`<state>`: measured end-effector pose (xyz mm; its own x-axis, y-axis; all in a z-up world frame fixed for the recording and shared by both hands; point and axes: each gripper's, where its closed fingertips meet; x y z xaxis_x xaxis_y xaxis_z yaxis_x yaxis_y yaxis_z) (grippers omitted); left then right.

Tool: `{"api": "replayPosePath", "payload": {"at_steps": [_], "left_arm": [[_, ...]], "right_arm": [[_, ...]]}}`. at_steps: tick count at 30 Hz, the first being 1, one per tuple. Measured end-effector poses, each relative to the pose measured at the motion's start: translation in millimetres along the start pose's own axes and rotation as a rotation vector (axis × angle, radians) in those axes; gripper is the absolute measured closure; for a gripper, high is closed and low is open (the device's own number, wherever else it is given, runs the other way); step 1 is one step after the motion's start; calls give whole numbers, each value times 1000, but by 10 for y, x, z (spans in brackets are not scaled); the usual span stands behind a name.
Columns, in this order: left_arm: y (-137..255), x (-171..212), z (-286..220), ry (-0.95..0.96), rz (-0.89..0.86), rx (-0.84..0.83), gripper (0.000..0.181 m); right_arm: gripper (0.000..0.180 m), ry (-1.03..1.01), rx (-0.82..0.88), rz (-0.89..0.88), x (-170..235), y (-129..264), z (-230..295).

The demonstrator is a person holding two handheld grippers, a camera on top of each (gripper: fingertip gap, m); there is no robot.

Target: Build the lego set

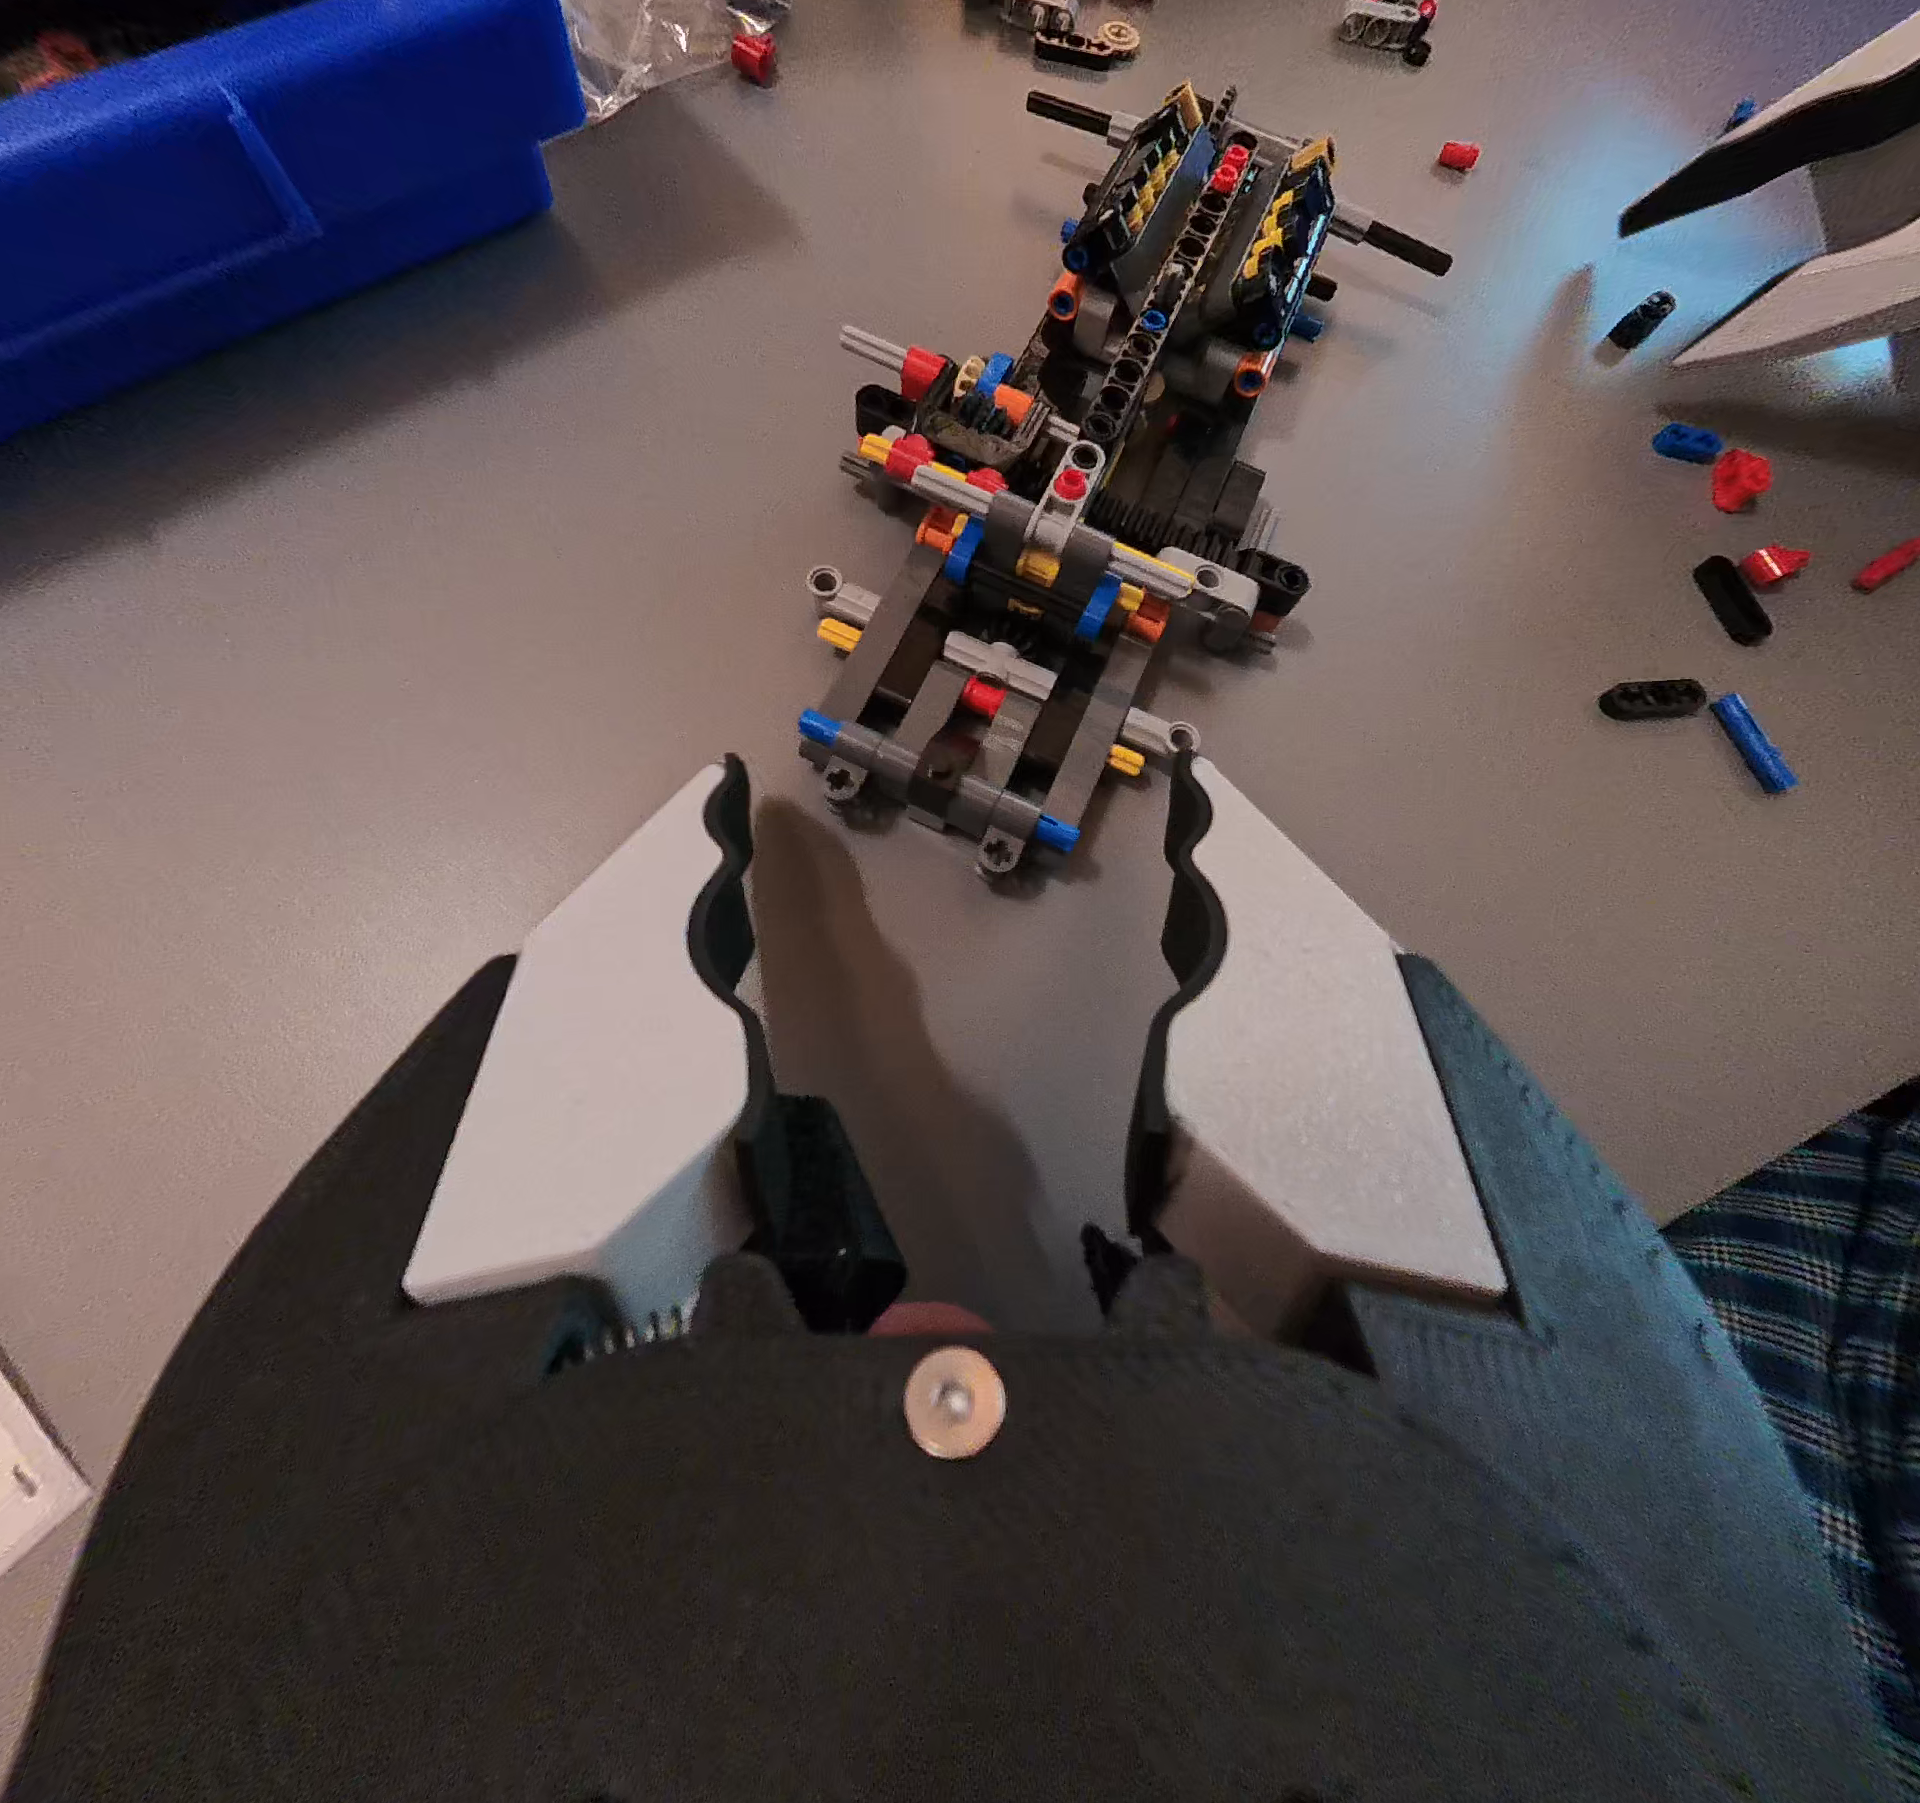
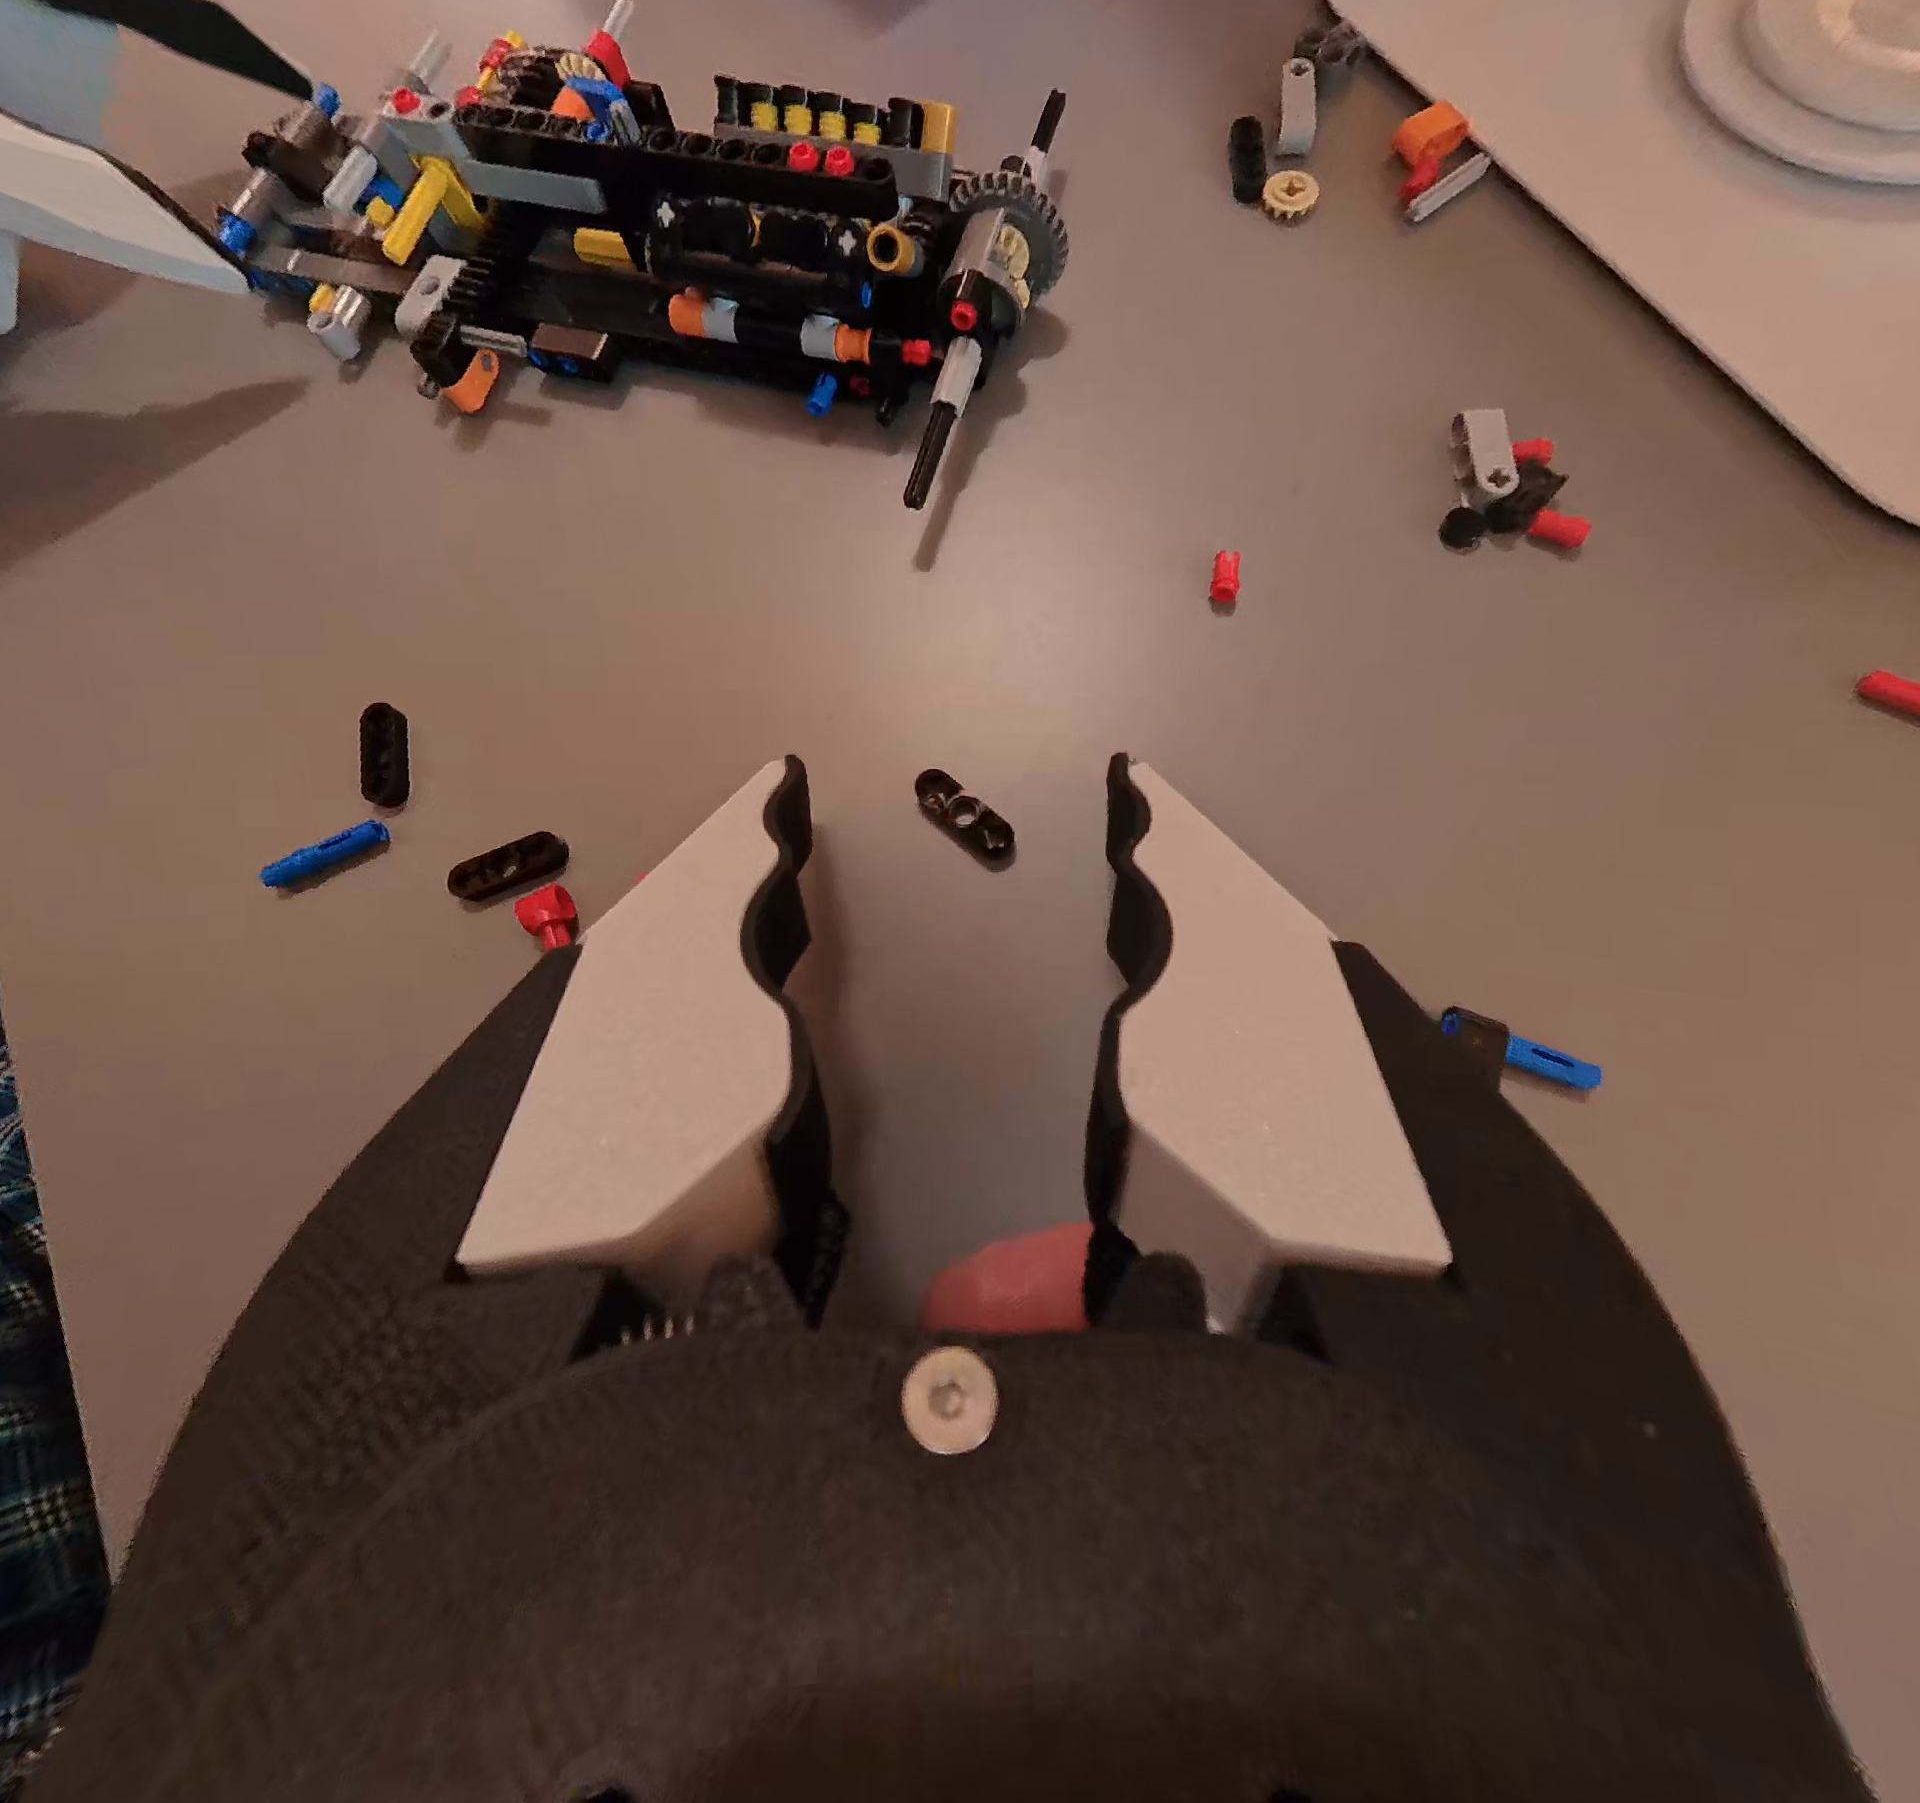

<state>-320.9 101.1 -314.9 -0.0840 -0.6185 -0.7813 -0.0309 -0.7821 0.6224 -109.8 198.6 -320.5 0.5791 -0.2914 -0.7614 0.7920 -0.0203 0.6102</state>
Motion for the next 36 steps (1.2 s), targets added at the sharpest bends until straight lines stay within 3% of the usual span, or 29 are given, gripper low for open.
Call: {"api": "replayPosePath", "payload": {"at_steps": [8,19,36], "left_arm": [[-55,66,7,-16,71,74,86],[-53,70,0,-31,66,64,95],[-62,79,0,-49,68,47,96]], "right_arm": [[124,-29,0,12,22,-15,-31],[126,-7,37,27,30,-33,-56],[125,-3,32,28,33,-34,-51]]}}
Point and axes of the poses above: each gripper's, where its closed fingertips meet, y back along the fingers, x out of its underside, z = x × y across the jaws, and after that the axes turned 12 degrees about -x, right-handed
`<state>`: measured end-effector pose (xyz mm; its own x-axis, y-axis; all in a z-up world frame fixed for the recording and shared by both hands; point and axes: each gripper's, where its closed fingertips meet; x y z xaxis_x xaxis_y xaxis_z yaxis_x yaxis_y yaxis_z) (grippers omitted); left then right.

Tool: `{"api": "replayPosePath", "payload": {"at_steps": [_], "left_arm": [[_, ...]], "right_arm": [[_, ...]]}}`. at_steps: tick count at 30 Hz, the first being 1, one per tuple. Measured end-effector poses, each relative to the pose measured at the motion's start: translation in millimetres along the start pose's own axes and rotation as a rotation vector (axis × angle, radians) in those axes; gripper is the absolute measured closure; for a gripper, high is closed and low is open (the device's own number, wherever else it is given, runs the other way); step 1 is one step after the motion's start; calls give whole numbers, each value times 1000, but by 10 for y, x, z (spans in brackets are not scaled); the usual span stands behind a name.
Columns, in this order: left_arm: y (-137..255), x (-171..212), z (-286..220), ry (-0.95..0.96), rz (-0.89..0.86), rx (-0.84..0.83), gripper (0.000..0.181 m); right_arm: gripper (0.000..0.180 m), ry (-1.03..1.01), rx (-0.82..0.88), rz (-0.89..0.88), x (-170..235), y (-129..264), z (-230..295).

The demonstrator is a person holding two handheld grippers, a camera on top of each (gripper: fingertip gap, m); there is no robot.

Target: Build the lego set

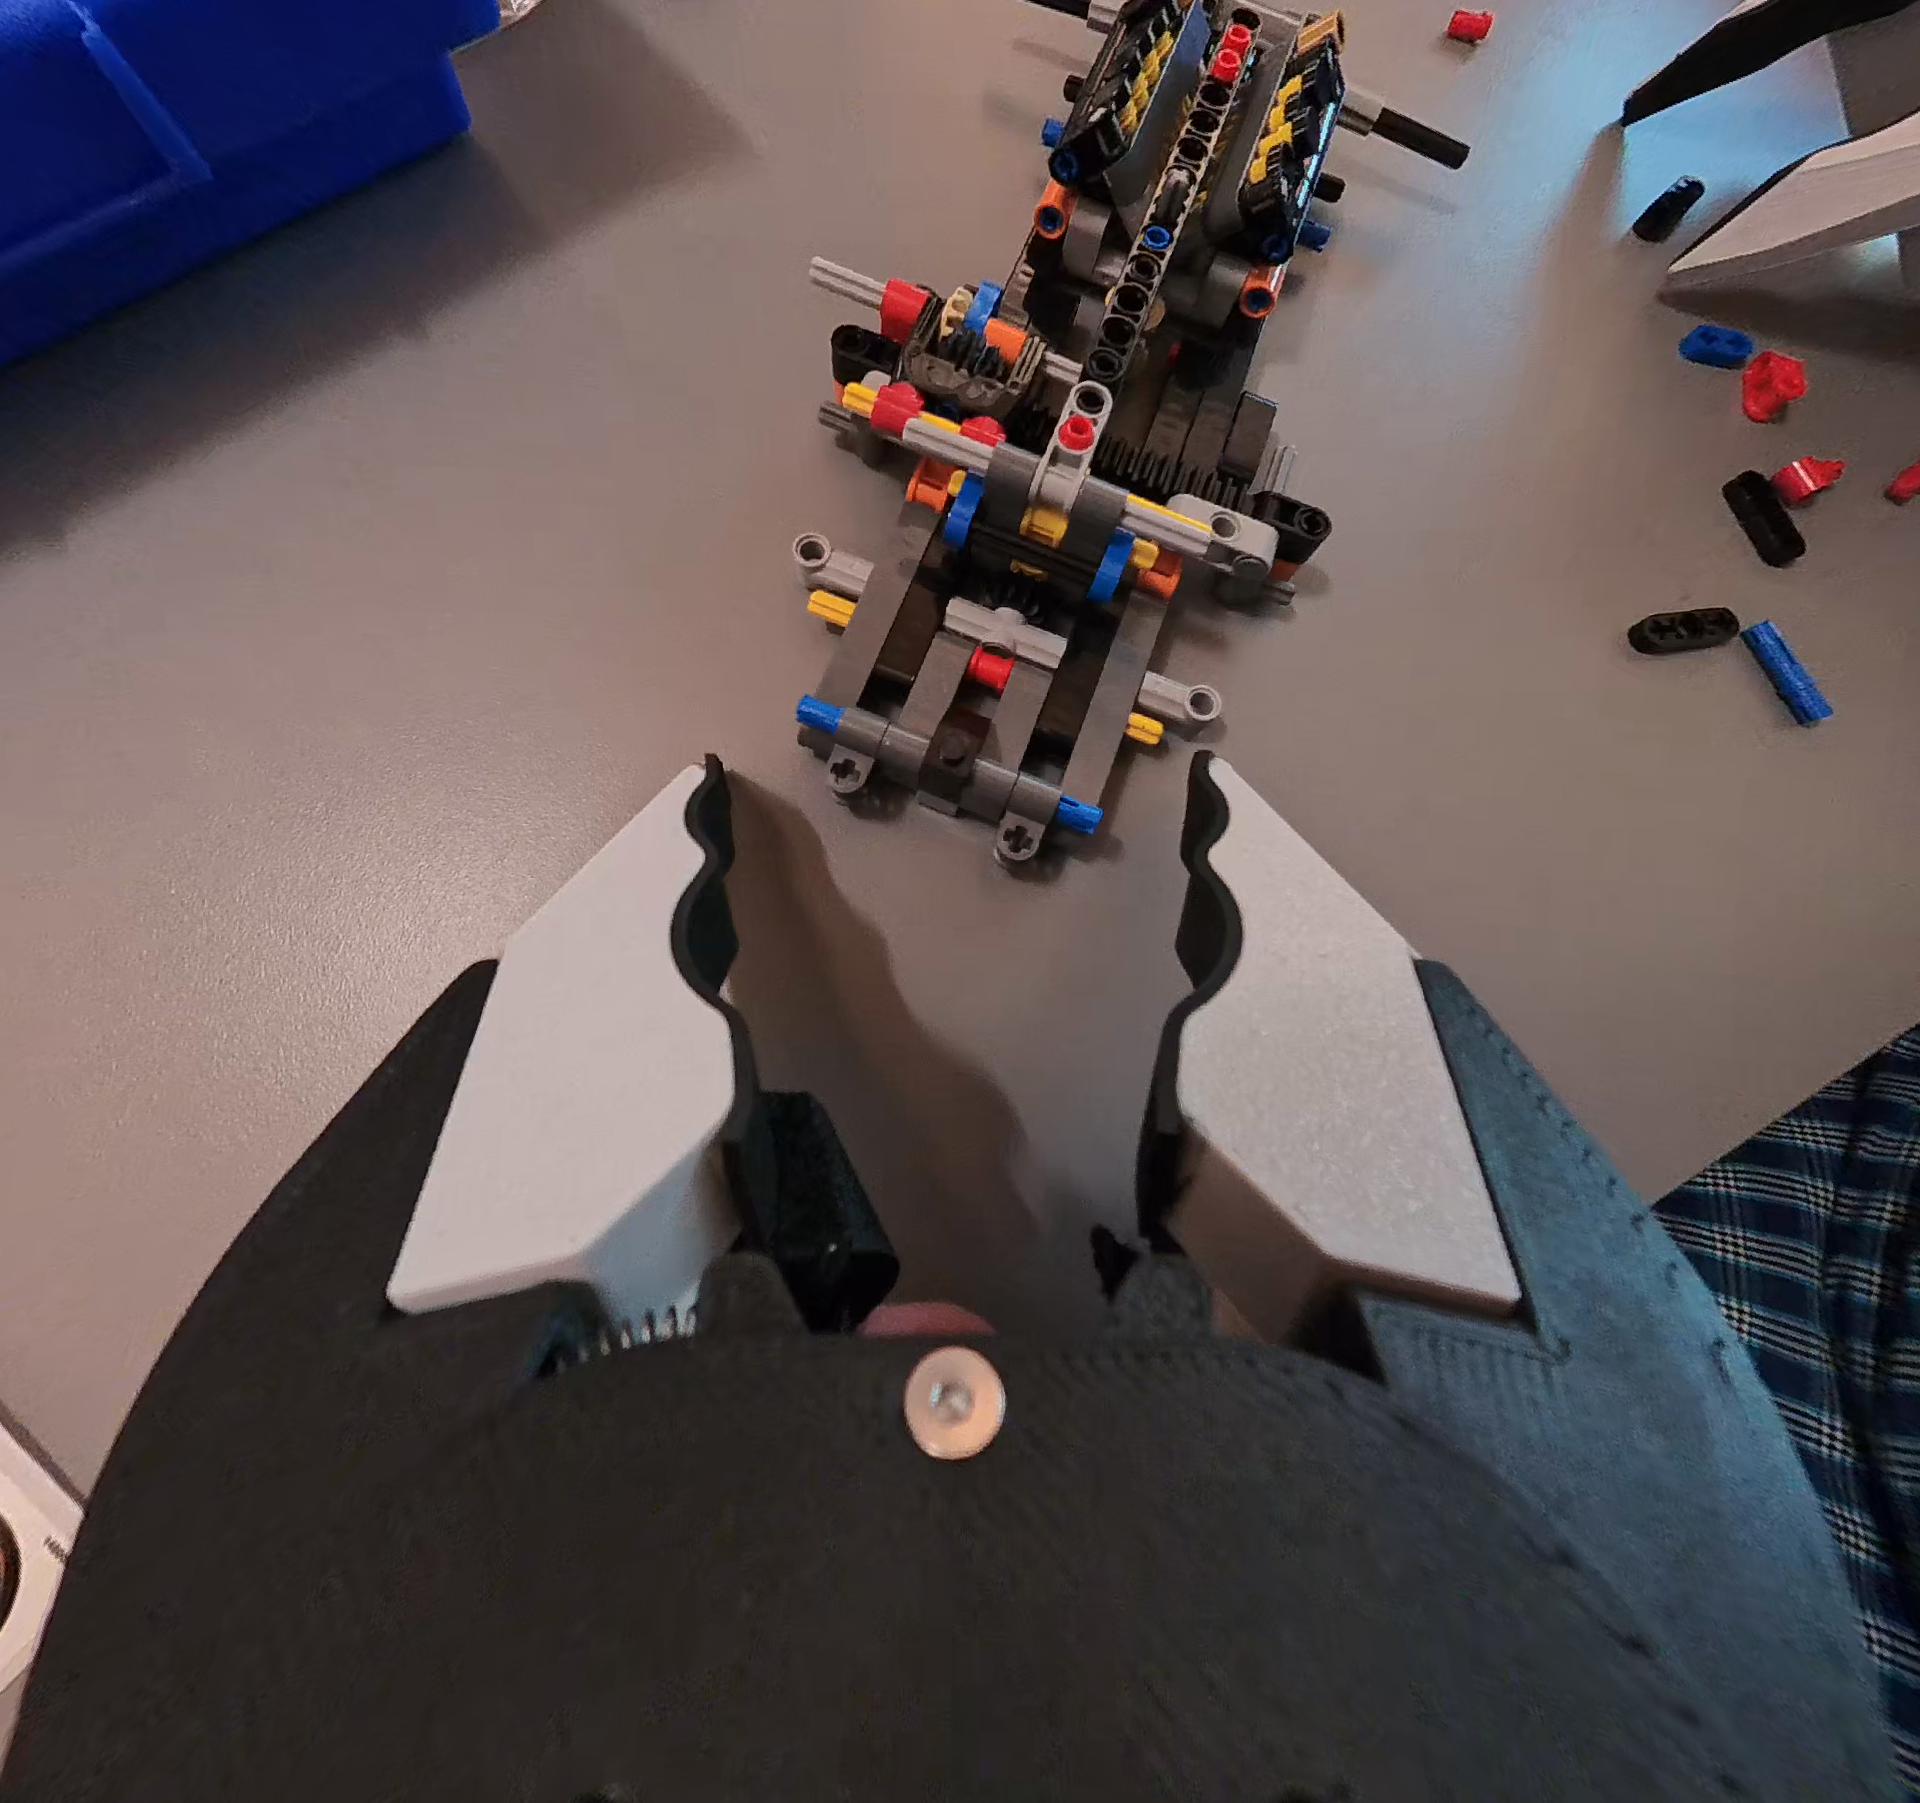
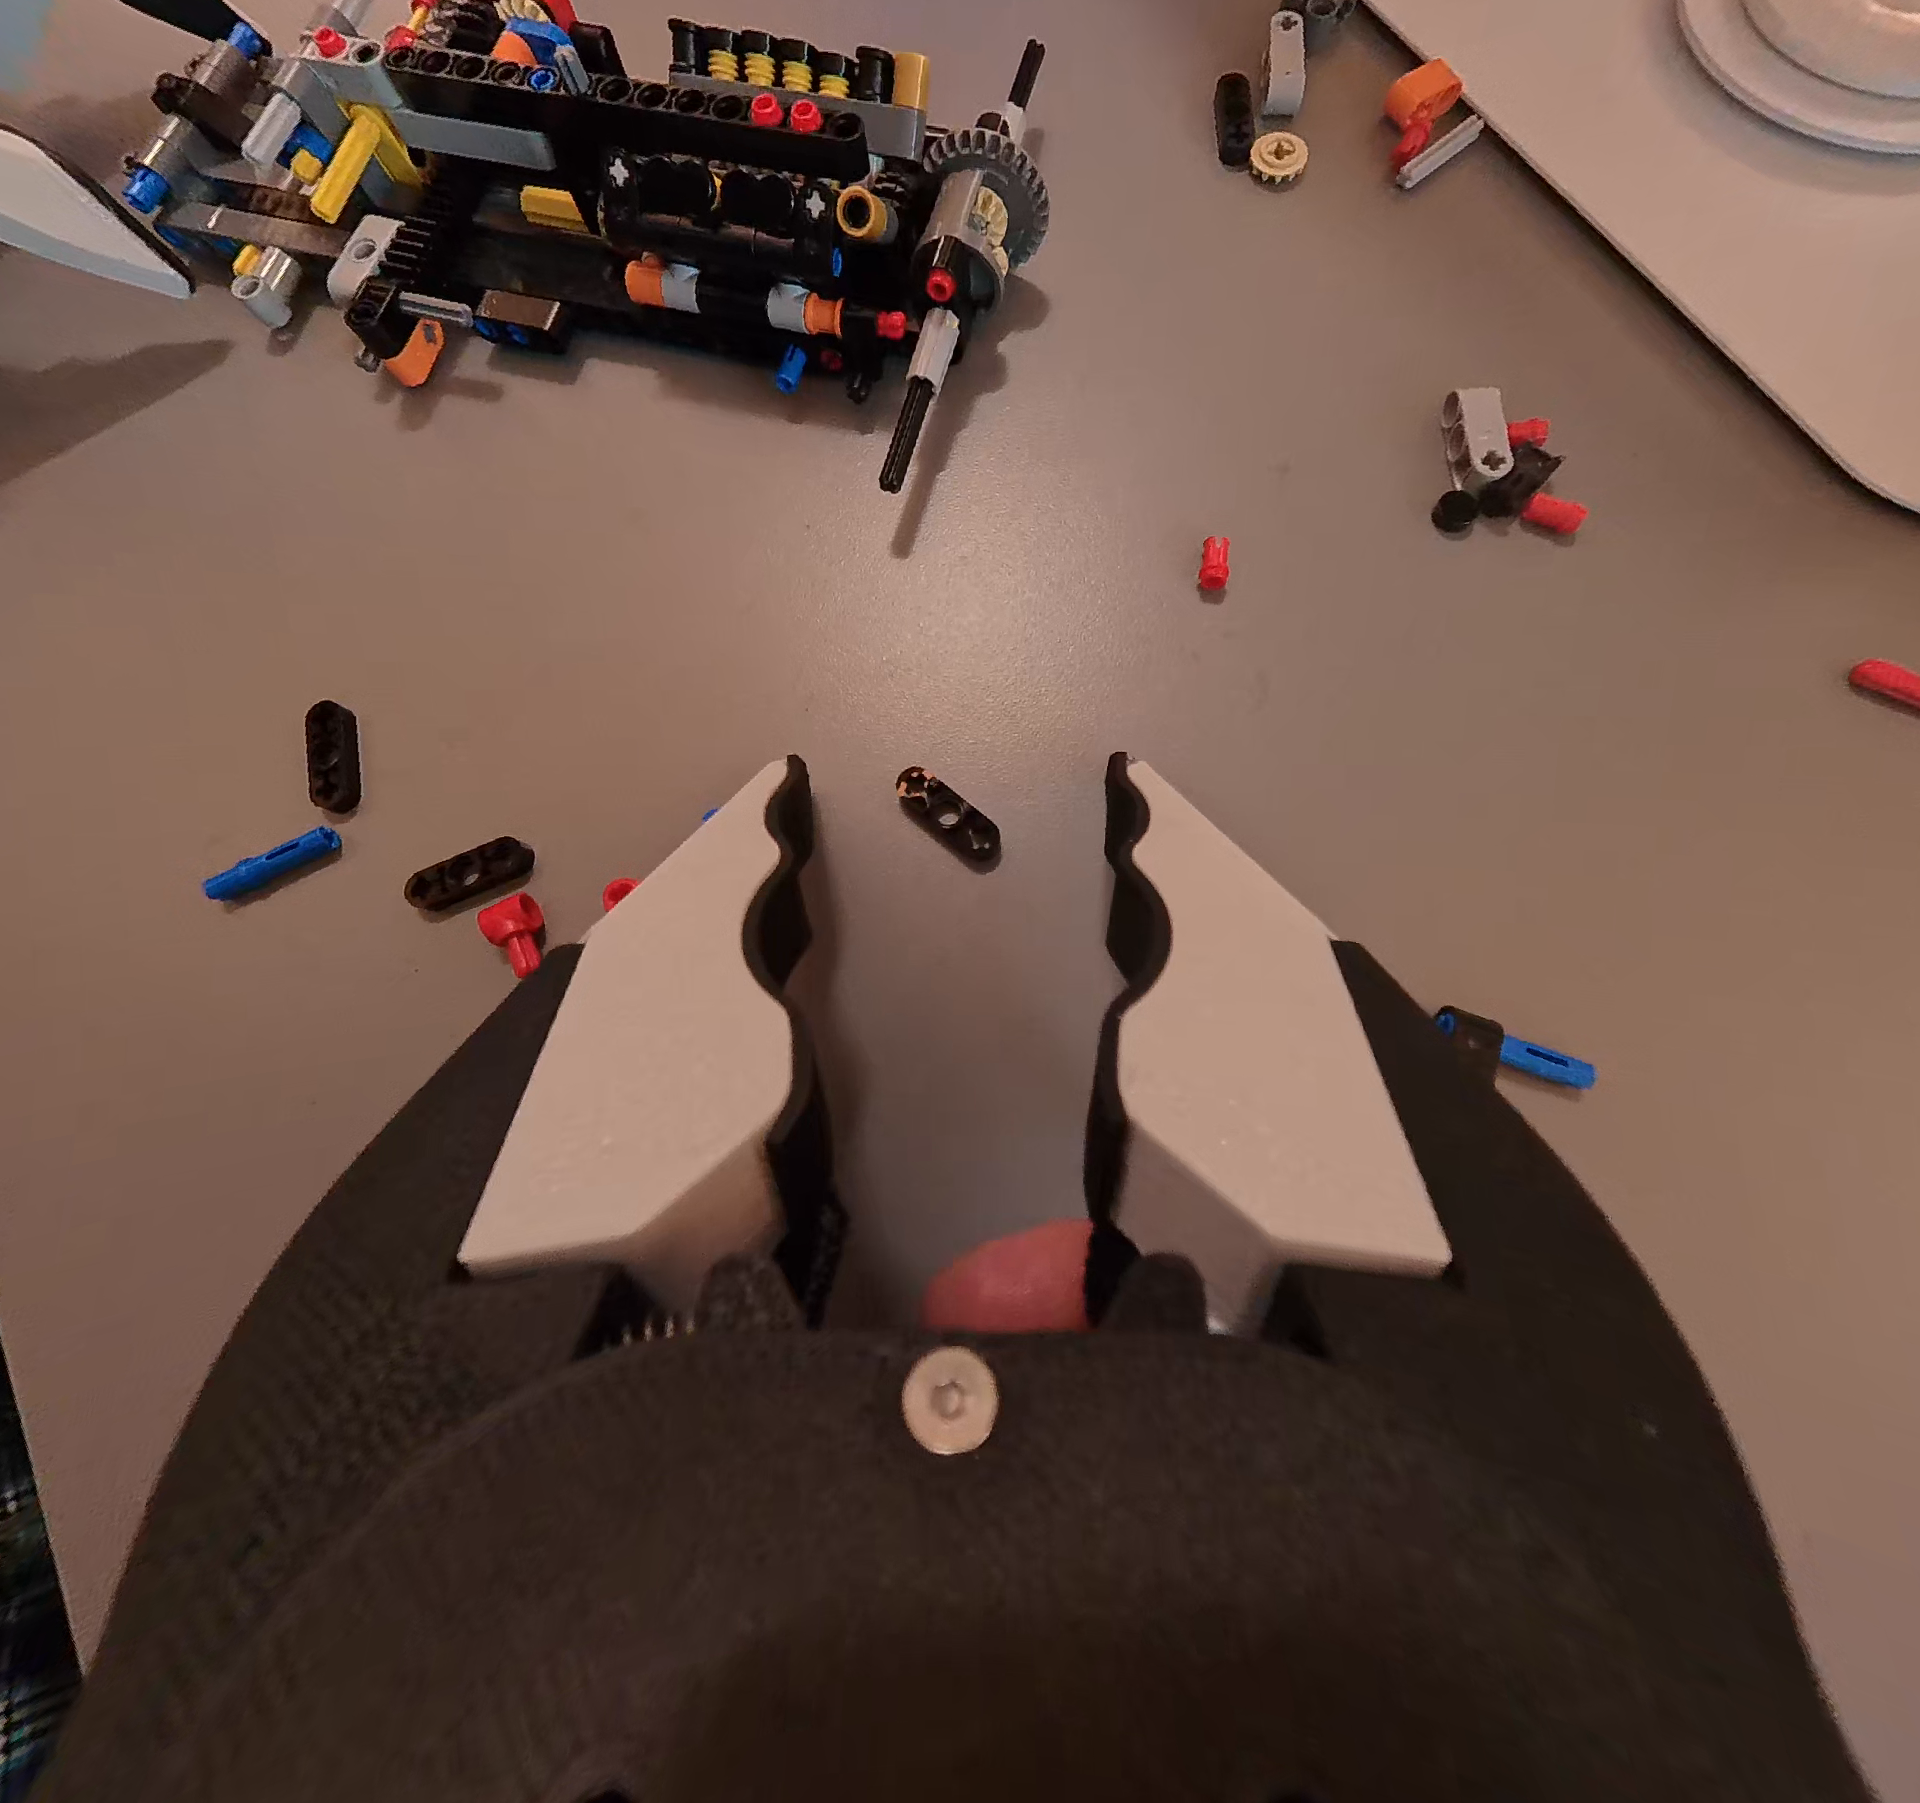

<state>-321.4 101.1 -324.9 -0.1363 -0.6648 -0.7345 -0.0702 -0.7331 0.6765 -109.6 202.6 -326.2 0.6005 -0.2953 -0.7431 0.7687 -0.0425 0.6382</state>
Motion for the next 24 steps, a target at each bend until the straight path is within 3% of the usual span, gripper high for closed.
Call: {"api": "replayPosePath", "payload": {"at_steps": [16,24], "left_arm": [[-8,7,2,-14,3,-14,96],[-10,1,53,11,3,-37,107]], "right_arm": [[124,-1,-9,-1,-1,-1,8],[124,8,-24,1,1,-4,39]]}}
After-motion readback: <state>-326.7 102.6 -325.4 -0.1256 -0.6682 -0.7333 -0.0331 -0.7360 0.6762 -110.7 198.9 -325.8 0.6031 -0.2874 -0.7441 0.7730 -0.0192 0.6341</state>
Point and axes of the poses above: each gripper's, where its closed fingertips meet, y back along the fingers, x out of its underside, z = x × y across the jaws, and after that the axes turned 12 degrees about -x, right-handed
